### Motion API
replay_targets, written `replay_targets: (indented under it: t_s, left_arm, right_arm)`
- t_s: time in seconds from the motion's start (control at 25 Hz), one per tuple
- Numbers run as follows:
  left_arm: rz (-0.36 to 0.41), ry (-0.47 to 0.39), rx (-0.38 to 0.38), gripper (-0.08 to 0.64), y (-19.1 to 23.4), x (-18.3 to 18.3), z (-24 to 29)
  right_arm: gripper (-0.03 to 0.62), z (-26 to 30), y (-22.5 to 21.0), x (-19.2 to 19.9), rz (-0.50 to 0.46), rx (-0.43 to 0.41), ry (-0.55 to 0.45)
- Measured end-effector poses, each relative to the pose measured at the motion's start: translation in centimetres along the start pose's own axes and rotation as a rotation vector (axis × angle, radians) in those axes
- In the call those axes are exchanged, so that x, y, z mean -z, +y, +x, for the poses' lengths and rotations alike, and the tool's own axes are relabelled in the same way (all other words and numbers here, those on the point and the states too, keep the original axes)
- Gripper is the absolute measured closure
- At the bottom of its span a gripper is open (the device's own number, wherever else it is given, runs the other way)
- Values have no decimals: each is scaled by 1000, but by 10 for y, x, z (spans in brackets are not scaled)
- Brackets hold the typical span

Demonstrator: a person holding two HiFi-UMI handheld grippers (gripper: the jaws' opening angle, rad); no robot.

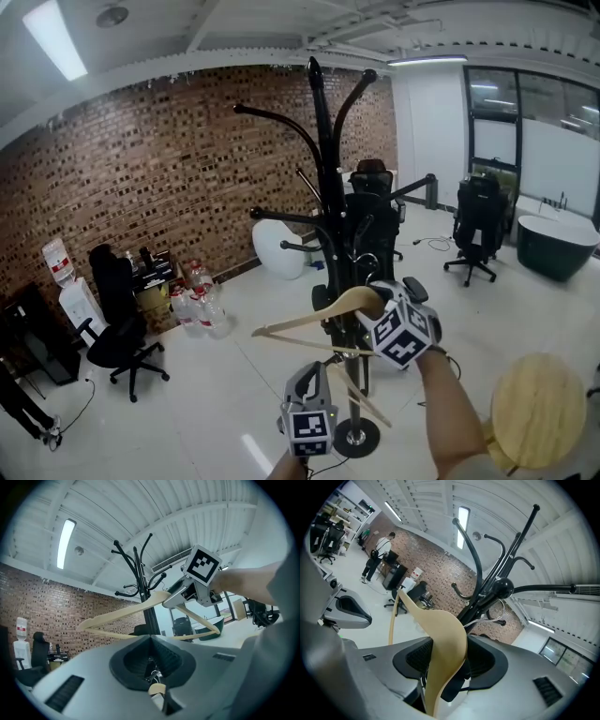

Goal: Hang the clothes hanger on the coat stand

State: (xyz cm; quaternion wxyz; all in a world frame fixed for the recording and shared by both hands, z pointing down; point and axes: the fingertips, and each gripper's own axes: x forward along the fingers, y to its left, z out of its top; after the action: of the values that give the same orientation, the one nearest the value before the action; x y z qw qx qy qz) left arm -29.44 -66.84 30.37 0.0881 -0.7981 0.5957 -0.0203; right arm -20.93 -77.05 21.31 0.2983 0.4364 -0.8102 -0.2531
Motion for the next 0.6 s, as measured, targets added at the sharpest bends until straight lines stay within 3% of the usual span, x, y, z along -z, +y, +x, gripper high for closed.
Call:
replay_targets:
  t_s: [0.32, 0.6]
  left_arm:
    - [8, 37, 5, 549, -5, 12, 10]
    - [-4, 56, -7, 549, 3, 25, 13]
  right_arm:
    - [385, 28, 6, 3, -41, -21, -1]
    - [380, 47, 0, 7, -109, 38, 4]
